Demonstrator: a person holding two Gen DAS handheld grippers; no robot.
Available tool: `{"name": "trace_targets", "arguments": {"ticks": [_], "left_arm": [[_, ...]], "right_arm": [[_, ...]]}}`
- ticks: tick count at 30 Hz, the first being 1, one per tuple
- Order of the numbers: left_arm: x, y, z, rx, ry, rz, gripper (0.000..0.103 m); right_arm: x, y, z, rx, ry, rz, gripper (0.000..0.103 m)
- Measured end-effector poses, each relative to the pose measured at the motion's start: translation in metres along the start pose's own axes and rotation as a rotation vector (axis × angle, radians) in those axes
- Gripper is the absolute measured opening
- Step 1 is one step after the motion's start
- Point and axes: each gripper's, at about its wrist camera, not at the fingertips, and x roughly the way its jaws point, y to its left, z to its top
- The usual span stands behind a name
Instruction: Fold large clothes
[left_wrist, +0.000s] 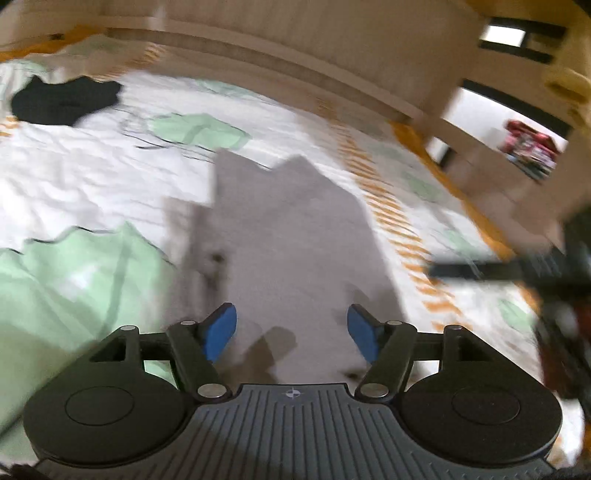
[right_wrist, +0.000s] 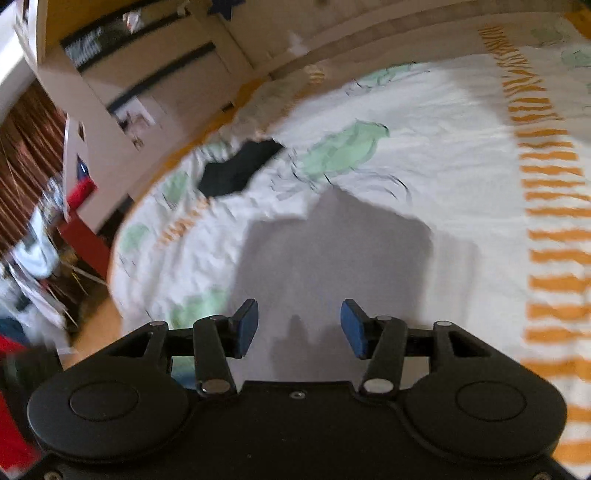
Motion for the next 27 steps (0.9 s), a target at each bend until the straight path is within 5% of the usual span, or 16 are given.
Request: {"name": "trace_targets", "arguments": {"ticks": [9, 11, 12, 20, 27], "left_arm": [[0.028, 0.010, 0.001, 0.007, 0.089, 0.008, 0.063], [0.032, 0.011, -0.001, 0.009, 0.091, -0.032, 0.046], [0.032, 0.013, -0.001, 0.007, 0.085, -0.056, 0.008], [0.008, 0.041, 0.041, -0.040, -0.038, -0.092, 0.006], [0.027, 0.055, 0.039, -0.025, 0.069, -0.060, 0.007]], "right_arm": [[-0.006, 0.005, -0.048, -0.019, 0.031, -0.012, 0.058], [-0.007, 0.011, -0.053, -0.055, 0.039, -0.023, 0.058], [-0.008, 0.014, -0.056, -0.079, 0.041, -0.028, 0.058], [-0.004, 0.041, -0.070, -0.246, 0.048, -0.034, 0.058], [0.013, 0.045, -0.061, -0.247, -0.011, 0.018, 0.058]]}}
